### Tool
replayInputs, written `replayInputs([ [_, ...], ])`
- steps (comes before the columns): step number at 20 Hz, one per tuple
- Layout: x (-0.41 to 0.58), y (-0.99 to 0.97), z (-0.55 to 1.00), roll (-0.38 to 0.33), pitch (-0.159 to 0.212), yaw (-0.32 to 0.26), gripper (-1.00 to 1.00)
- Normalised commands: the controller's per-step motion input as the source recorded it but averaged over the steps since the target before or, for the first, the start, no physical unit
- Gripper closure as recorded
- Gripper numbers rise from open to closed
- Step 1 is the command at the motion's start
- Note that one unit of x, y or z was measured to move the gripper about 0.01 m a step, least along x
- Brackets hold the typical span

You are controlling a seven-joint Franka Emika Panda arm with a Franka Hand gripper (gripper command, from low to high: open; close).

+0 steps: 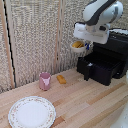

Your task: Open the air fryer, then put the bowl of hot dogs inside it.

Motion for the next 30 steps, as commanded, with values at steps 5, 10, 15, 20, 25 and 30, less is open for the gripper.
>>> replayInputs([
  [5, 0.089, -0.81, 0.32, 0.074, 0.006, -0.069, 1.0],
  [10, 0.115, -0.9, 0.05, 0.093, 0.0, -0.032, 1.0],
  [15, 0.151, -0.87, -0.01, 0.104, -0.004, -0.041, 1.0],
  [20, 0.084, -0.61, -0.04, 0.063, -0.018, -0.169, 1.0],
  [25, 0.133, -0.29, -0.15, 0.011, -0.009, -0.316, 1.0],
  [30, 0.335, -0.39, -0.23, 0.021, 0.0, -0.227, 1.0],
])
